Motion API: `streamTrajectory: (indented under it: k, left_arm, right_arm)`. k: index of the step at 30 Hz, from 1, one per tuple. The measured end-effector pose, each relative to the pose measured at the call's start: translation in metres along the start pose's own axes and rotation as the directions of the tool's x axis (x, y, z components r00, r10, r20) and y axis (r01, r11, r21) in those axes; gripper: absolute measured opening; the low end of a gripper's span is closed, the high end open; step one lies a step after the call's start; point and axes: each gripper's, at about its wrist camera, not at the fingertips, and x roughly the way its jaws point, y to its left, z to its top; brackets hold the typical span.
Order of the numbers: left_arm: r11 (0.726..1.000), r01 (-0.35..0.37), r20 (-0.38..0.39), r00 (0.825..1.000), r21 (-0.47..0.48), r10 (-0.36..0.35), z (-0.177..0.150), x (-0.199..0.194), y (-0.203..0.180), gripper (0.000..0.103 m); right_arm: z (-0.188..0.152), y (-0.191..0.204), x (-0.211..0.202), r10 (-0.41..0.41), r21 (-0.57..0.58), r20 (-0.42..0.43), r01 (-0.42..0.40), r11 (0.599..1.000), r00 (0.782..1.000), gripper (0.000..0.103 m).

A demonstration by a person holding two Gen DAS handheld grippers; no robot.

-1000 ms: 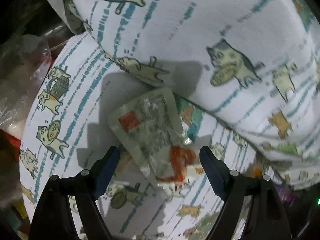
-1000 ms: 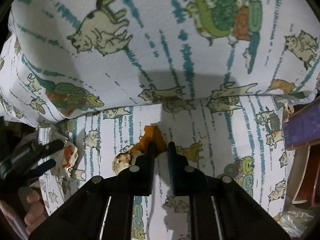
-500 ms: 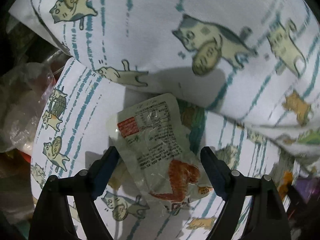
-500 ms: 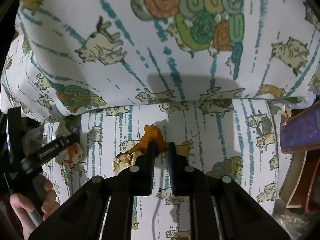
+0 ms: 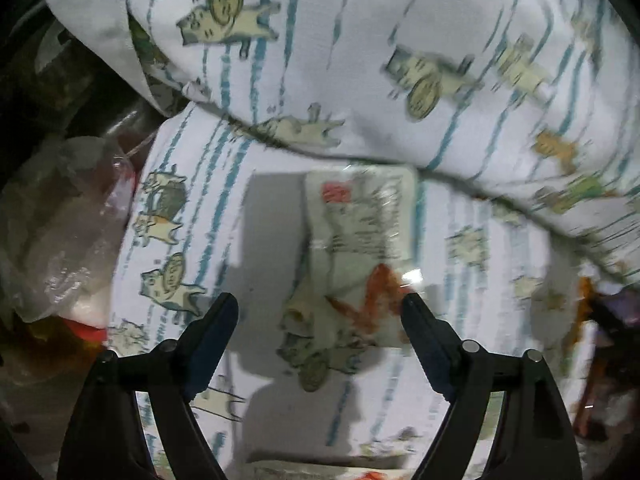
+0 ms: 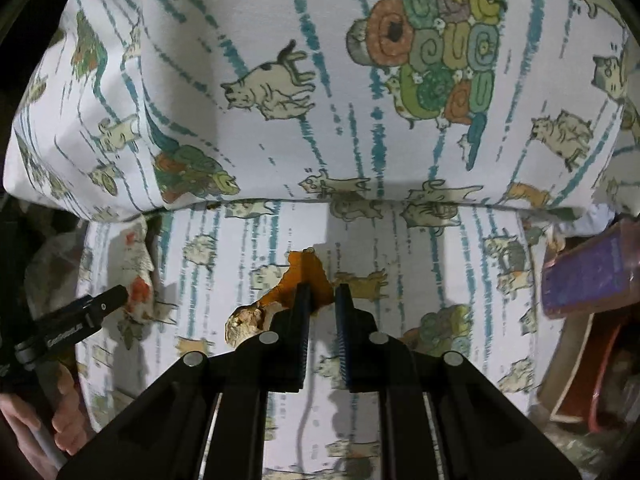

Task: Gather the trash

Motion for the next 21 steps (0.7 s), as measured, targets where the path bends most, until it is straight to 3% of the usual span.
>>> streamTrajectory:
  k: [4,9,16,19,21]
  left_arm:
    - [0.998,0.059,0.011,0.998,0.002,-0.059,0.007,-0.007,-0.014,0.085]
    - [0.999,-0.018,0.039,0.999,0.045,0.016,0.012,-0.008,-0.045,0.085]
    - [0.995,-0.094,-0.051,0.994,0.009,0.095,0.016,0.025,-0.05,0.085]
    - [0.994,-0.108,-0.05,0.993,0.002,0.108,0.016,0.03,-0.049,0.085]
    - [0.997,-0.074,-0.048,0.996,0.0,0.074,0.018,0.028,-0.05,0.085]
  right_arm:
    - [0.001,0.007,0.0,0.004,0.031,0.009,-0.005,1.0,1.0,0.012]
    - [-0.001,0.019,0.011,-0.005,0.032,-0.008,0.005,0.999,1.0,0.012]
    - [0.001,0.013,0.019,-0.047,0.024,-0.016,0.047,0.999,0.999,0.012]
    - [0.002,0.009,0.019,-0.055,0.02,-0.013,0.055,0.998,0.998,0.012]
    - [0.002,0.008,0.018,-0.056,0.001,-0.013,0.056,0.998,0.998,0.012]
